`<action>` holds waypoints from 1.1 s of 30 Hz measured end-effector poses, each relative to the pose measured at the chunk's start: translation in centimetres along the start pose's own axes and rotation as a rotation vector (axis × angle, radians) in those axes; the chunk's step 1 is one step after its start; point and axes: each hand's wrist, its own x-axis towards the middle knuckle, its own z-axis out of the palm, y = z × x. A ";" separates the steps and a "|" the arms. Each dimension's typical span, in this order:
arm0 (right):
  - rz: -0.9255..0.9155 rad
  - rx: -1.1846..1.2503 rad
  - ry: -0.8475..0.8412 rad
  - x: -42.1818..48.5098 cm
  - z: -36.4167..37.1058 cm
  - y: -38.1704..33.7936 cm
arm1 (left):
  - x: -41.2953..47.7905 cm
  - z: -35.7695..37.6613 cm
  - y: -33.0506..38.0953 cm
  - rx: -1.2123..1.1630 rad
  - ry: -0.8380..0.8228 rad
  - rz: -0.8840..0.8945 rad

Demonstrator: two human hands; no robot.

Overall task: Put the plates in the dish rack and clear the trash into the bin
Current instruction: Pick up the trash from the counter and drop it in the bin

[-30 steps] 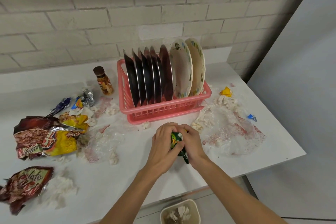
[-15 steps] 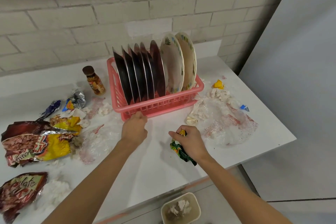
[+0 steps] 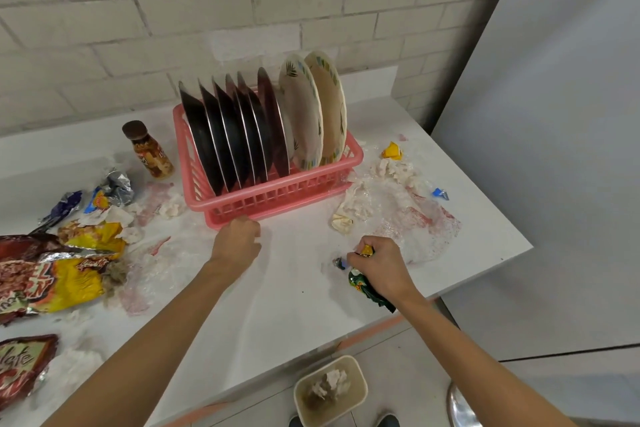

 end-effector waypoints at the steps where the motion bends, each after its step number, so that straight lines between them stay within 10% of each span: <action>1: -0.003 0.008 0.010 0.0 -0.7 0.2 | 0.0 0.0 0.3 -0.016 0.007 0.012; 11: 0.024 -0.053 0.018 -0.4 -4.5 3.4 | -3.9 1.5 9.4 -0.558 -0.020 0.062; 23: 0.043 -0.055 -0.092 -0.5 -6.1 5.1 | -4.8 6.0 13.7 -0.187 -0.139 0.099; 33: 0.039 -0.157 -0.169 -0.8 -5.2 5.8 | -6.7 7.1 12.9 -0.509 -0.042 0.120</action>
